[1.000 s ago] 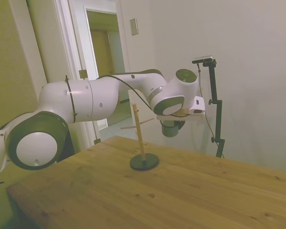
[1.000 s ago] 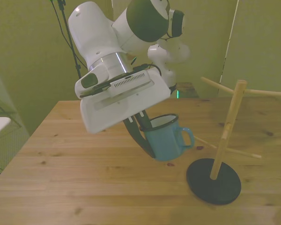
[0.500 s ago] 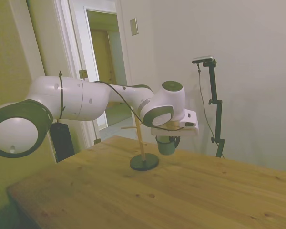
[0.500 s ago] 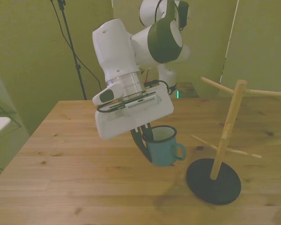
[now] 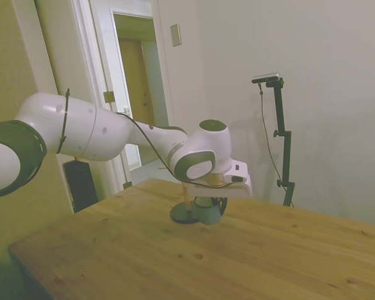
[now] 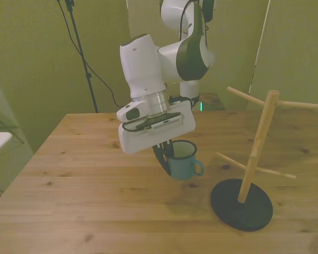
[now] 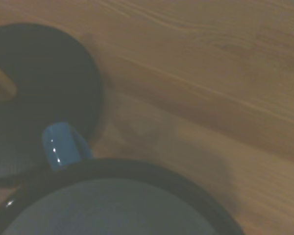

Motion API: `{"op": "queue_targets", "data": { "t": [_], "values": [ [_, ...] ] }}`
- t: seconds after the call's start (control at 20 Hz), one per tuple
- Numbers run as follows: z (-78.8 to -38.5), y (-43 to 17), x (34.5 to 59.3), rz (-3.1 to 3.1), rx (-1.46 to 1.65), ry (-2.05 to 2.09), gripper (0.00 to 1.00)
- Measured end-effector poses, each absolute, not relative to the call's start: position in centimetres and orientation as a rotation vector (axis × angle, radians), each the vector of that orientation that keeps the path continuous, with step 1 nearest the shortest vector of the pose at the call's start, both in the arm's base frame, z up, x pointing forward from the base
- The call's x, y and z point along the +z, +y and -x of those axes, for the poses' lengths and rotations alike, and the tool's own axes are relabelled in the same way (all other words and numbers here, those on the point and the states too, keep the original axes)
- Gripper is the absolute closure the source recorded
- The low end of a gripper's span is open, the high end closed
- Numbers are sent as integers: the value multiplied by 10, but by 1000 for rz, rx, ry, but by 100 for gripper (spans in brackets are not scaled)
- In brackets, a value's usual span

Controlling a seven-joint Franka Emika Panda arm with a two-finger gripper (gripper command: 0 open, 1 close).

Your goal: Unload the mug

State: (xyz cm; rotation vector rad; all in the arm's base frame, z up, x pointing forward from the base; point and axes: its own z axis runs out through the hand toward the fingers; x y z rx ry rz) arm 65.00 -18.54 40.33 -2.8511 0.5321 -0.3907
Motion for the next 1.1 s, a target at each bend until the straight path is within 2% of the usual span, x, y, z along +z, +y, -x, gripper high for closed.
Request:
{"op": "queue_targets", "data": {
  "t": [0.65, 1.0, 1.05, 1.1],
  "values": [
    [-615, -200, 363, 3023, -140, 668, 100],
    [-608, -198, 363, 3051, -118, 725, 100],
    [-608, -197, 363, 3055, -118, 727, 0],
    [-608, -196, 363, 3061, -120, 728, 0]
  ]
}}
